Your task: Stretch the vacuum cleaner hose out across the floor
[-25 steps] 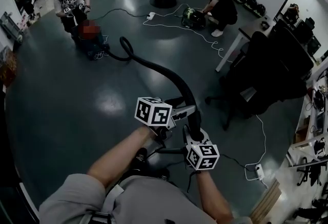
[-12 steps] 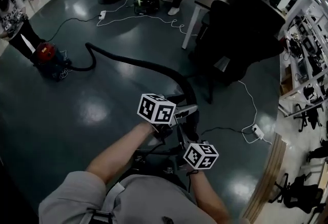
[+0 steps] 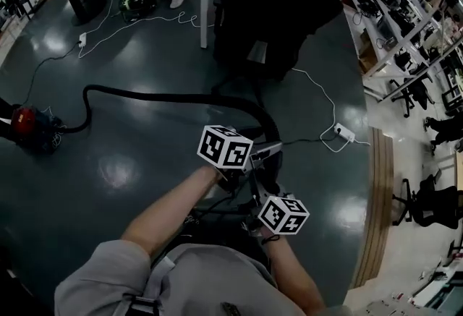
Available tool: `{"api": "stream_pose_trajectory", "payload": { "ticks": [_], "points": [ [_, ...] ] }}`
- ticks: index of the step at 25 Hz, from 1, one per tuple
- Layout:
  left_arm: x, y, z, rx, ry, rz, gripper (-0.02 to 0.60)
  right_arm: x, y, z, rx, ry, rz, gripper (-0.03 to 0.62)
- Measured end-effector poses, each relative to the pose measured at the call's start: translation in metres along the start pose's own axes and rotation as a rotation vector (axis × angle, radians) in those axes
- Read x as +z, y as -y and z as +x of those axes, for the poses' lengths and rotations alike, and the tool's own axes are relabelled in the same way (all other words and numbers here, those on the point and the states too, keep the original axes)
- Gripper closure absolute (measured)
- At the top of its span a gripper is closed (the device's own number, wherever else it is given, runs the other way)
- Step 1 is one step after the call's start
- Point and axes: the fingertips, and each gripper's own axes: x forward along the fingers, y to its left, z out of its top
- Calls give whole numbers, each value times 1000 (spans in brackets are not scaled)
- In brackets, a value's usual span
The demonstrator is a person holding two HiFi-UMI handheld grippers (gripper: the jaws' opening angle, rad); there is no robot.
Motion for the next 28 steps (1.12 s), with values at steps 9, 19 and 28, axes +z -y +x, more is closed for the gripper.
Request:
{"api": "stream_pose_trajectory", "payload": {
  "ticks": [9, 19, 28],
  "points": [
    [-41, 68, 138, 21, -56, -2, 287, 22, 126, -87, -14, 16, 125, 500],
    [-73, 127, 167, 72, -52, 114, 287, 19, 175, -158, -34, -24, 111, 500],
    [-195, 137, 84, 72, -234, 219, 287, 10, 163, -170, 7, -48, 142, 500]
  ]
}}
